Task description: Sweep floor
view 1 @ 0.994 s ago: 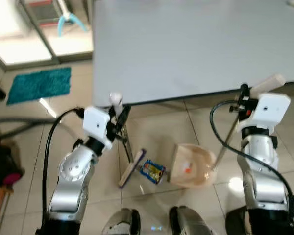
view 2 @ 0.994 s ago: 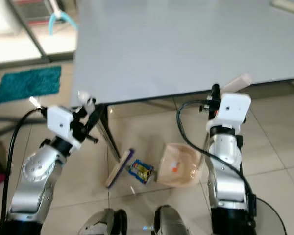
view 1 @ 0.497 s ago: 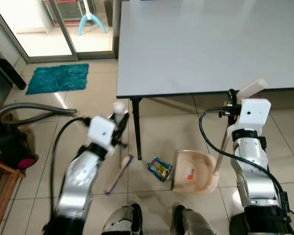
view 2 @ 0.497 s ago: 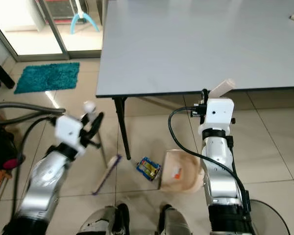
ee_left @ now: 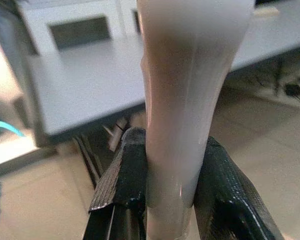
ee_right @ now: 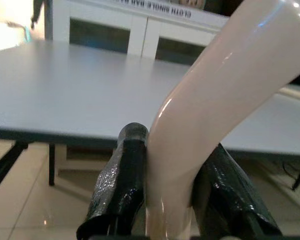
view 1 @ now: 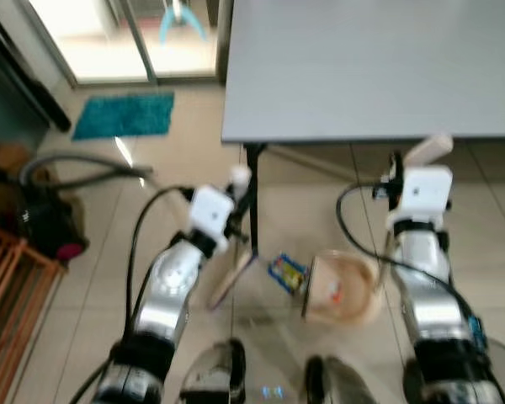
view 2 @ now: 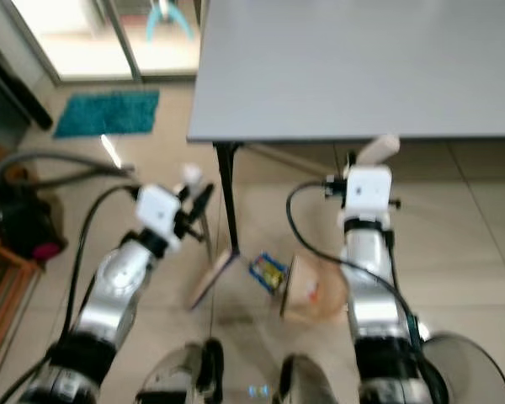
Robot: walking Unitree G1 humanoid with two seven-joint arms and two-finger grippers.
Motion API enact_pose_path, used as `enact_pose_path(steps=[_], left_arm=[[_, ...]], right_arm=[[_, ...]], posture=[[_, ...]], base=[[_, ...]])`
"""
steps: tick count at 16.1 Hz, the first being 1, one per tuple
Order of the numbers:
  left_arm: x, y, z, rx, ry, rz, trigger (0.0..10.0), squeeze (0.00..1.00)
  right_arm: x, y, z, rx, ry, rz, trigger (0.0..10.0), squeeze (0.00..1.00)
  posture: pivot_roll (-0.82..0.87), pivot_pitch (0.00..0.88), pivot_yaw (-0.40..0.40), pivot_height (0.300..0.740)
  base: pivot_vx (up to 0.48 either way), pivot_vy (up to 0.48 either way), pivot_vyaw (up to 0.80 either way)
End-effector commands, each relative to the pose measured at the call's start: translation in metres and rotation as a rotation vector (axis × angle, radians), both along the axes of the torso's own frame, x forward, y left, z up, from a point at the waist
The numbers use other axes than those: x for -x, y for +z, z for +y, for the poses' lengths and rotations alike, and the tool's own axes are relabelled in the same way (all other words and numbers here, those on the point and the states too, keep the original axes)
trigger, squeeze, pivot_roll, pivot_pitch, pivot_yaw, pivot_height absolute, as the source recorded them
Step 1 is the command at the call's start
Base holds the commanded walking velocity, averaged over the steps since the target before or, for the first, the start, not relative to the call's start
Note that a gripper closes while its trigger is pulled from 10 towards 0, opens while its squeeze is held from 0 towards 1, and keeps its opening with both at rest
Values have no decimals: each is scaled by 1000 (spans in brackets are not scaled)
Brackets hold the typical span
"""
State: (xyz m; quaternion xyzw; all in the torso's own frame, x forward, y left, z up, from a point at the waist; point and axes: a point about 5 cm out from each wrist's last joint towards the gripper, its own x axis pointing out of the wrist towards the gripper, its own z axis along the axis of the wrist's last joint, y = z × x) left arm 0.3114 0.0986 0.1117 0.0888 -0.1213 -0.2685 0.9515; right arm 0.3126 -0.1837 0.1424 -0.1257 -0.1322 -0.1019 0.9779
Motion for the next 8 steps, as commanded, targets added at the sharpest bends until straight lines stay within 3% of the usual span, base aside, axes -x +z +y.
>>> enact_pose_path(steps=[1, 8], left_arm=[[-4, 7, -8, -20, -47, -53, 10000, 0], [-20, 22, -33, -30, -126, -126, 10000, 0]], right_arm=[[-1, 4, -4, 38, -29, -33, 10000, 0], [0, -1, -11, 42, -102, -50, 10000, 0]], posture=[[23, 295, 69, 740], [-2, 324, 96, 740]], base=[[0, 0, 0], [0, 0, 0]])
